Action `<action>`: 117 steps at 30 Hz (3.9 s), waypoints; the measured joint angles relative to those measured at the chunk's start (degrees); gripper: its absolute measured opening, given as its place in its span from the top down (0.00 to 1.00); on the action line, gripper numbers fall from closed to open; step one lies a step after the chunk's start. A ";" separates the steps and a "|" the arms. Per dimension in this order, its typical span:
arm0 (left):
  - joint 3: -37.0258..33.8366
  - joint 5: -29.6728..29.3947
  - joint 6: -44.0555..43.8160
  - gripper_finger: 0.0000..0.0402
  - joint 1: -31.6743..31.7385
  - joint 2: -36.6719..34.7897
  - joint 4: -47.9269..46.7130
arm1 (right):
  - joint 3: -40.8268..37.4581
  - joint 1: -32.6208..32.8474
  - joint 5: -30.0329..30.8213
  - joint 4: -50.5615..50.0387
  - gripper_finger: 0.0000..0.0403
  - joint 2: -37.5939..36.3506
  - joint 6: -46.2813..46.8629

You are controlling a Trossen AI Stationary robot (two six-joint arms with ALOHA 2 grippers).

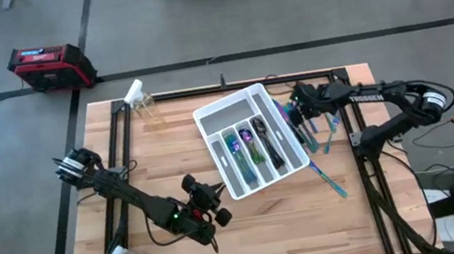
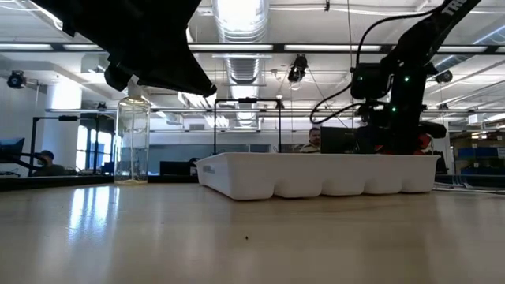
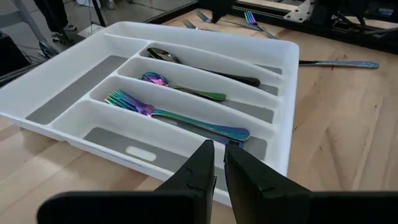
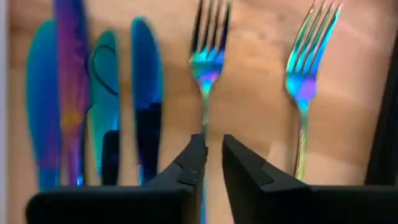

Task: Sort silverware

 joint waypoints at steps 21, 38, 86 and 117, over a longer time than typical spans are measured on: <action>-0.15 2.12 -2.61 0.94 0.35 3.14 1.41 | 0.36 -9.34 -5.37 10.49 0.92 11.76 -10.57; -0.15 2.30 -1.95 0.94 1.29 4.35 1.73 | -0.54 -8.27 -7.33 0.88 1.00 4.57 -11.97; -1.28 5.44 -3.27 0.94 2.23 -0.20 -3.14 | -3.05 -5.29 -16.11 -1.18 0.97 6.19 -24.14; -5.55 5.71 -5.78 0.94 3.06 6.58 -5.46 | 10.13 24.80 -15.10 -4.39 1.00 -10.93 5.30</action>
